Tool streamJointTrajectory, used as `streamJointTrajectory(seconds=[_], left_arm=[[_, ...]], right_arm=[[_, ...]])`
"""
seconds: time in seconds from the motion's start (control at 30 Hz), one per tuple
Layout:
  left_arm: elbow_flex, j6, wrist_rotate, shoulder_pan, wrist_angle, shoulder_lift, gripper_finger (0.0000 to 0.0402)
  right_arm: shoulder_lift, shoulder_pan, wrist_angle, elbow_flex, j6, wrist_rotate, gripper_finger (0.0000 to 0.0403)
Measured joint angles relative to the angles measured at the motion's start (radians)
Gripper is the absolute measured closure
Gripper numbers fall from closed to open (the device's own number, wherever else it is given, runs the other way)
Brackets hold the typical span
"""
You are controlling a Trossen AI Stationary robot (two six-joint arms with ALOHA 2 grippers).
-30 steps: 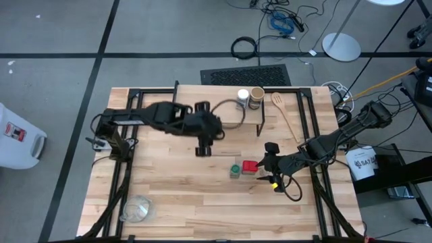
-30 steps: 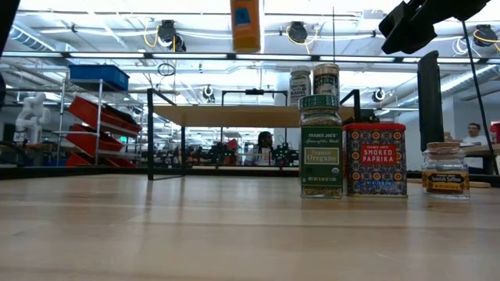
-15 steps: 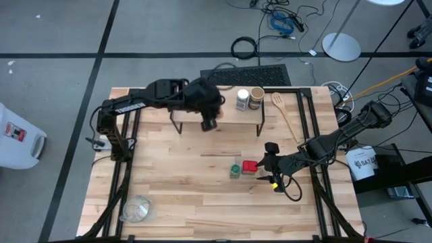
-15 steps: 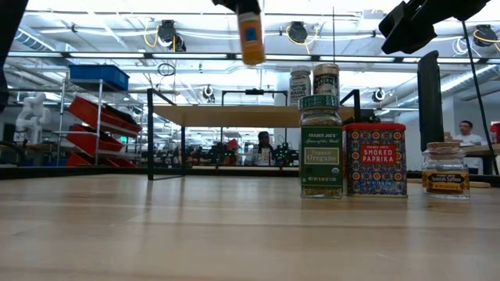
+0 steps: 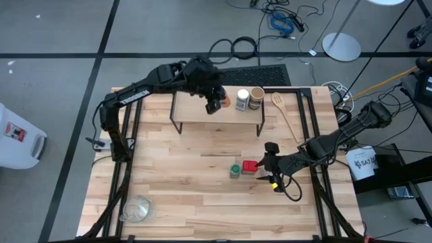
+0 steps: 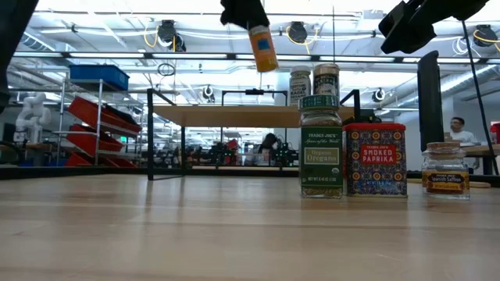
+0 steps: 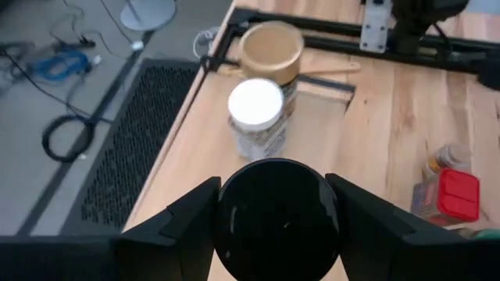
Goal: Shelf spices
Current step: Put the black seasoning bottle on the shelf
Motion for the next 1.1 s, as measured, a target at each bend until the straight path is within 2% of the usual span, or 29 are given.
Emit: streamJointTrajectory(seconds=[0.23, 0.57, 1.1], left_arm=[[0.000, 0.069, 0.110, 0.067, 0.002, 0.064, 0.0187], [-0.001, 0.131, 0.129, 0.078, 0.006, 0.137, 0.0187], [-0.001, 0.132, 0.107, 0.091, 0.027, 0.185, 0.0187]], right_arm=[[0.000, 0.000, 0.002, 0.000, 0.000, 0.001, 0.0179], [0.000, 0.000, -0.003, 0.000, -0.003, 0.000, 0.0179], [0.000, 0.000, -0.004, 0.000, -0.003, 0.000, 0.0179]])
